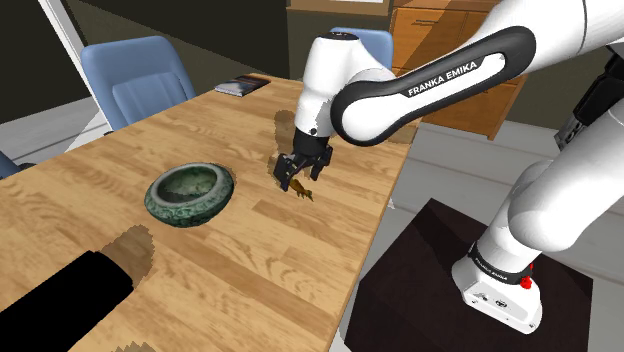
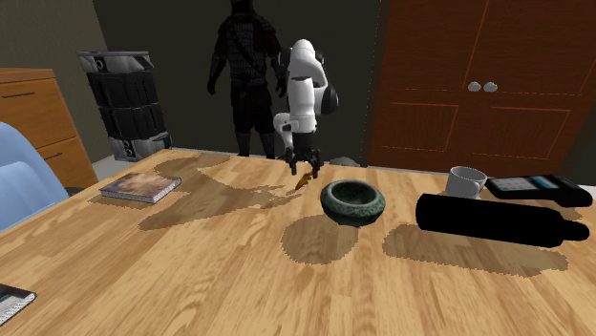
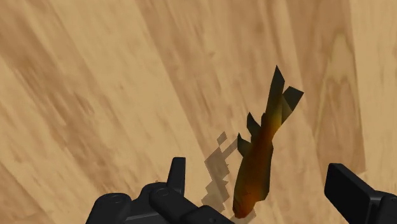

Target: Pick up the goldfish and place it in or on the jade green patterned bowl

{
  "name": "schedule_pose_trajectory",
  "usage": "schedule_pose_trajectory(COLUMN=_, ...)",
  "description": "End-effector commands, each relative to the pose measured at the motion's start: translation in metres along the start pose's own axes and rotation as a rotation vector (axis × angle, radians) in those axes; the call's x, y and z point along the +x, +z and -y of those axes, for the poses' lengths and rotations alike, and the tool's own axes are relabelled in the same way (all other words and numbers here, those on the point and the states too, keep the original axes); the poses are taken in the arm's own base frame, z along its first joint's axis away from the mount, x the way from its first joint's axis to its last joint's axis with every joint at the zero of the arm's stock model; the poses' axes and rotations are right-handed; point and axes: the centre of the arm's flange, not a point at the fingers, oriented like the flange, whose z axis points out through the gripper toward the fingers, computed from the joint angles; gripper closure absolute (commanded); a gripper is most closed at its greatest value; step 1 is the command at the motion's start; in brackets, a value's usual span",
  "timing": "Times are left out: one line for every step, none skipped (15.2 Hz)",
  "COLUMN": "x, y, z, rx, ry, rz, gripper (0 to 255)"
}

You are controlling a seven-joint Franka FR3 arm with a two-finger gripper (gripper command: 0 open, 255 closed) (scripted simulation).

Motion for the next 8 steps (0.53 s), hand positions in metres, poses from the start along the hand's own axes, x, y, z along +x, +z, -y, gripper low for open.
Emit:
schedule_pose_trajectory(x=-0.0003, y=0.0108, z=0.0011, rx=0.001, ry=0.0, rz=-0.001, gripper=0)
schedule_pose_trajectory(x=-0.0003, y=0.0161, z=0.0011, rx=0.001, ry=0.0, rz=-0.001, gripper=0)
schedule_pose_trajectory(x=-0.0003, y=0.0191, z=0.0011, rx=0.001, ry=0.0, rz=-0.001, gripper=0)
schedule_pose_trajectory(x=-0.0003, y=0.0191, z=0.0011, rx=0.001, ry=0.0, rz=-0.001, gripper=0)
schedule_pose_trajectory(x=-0.0003, y=0.0191, z=0.0011, rx=0.001, ry=0.0, rz=-0.001, gripper=0)
schedule_pose_trajectory(x=-0.0003, y=0.0191, z=0.0011, rx=0.001, ry=0.0, rz=-0.001, gripper=0)
schedule_pose_trajectory(x=-0.0003, y=0.0191, z=0.0011, rx=0.001, ry=0.0, rz=-0.001, gripper=0)
schedule_pose_trajectory(x=-0.0003, y=0.0191, z=0.0011, rx=0.001, ry=0.0, rz=-0.001, gripper=0)
